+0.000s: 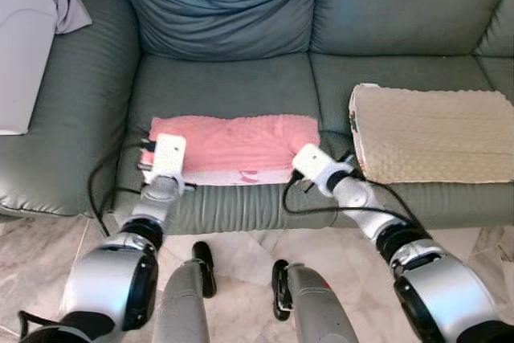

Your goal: Move the pillow to the sofa

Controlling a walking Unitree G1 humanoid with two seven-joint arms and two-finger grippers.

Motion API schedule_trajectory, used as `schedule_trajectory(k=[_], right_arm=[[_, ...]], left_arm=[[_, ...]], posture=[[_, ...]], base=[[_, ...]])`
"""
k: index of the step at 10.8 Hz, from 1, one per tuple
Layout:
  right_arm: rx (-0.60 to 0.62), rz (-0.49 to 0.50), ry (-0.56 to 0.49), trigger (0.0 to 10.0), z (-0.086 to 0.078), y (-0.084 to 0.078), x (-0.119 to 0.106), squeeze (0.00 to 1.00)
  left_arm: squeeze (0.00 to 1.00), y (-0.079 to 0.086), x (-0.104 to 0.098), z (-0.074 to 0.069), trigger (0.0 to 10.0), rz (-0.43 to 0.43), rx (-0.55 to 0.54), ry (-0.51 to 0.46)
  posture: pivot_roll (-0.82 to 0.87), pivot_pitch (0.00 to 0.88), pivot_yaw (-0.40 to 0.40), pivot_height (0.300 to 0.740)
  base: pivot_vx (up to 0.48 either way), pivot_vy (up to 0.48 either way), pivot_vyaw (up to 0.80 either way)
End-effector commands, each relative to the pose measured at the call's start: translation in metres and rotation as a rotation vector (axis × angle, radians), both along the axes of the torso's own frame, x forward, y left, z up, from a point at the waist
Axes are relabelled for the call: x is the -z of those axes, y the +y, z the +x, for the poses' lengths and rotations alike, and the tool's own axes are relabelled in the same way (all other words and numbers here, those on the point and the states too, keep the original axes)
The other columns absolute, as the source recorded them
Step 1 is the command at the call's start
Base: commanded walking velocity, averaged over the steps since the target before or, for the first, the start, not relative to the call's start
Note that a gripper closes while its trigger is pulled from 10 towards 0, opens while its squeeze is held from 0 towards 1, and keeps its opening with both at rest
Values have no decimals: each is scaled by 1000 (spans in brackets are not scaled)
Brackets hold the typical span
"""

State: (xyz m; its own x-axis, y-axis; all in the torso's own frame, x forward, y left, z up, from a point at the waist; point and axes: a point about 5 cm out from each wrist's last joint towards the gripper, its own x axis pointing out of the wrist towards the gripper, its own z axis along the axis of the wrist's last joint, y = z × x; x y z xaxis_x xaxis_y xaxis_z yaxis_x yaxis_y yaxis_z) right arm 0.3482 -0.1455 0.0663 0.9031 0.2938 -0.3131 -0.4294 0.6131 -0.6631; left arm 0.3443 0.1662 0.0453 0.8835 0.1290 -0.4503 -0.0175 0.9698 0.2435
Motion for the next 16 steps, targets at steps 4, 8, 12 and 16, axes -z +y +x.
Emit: schedule_trajectory(k=[4, 8, 12, 16], right_arm=[[-43, -58, 68, 10000, -19, -6, 25, 0], [-96, 4, -16, 10000, -17, 14, 16, 0], [-104, 41, 1, 10000, -19, 19, 18, 1000], [-114, 29, 31, 10000, -18, 20, 19, 1000]], left_arm=[[0, 9, 26, -21, 10000, -44, -63, 133], [0, -20, -2, 3, 10000, -154, 24, 1], [1000, -14, -6, 5, 10000, -163, 11, -11], [1000, -6, -3, 2, 10000, 218, 248, -10]], posture=[[-67, 358, -16, 740], [-79, 370, -12, 740], [-76, 369, -14, 740], [-62, 340, -17, 740]], base=[[0, 0, 0], [0, 0, 0], [0, 0, 0], [0, 0, 0]])
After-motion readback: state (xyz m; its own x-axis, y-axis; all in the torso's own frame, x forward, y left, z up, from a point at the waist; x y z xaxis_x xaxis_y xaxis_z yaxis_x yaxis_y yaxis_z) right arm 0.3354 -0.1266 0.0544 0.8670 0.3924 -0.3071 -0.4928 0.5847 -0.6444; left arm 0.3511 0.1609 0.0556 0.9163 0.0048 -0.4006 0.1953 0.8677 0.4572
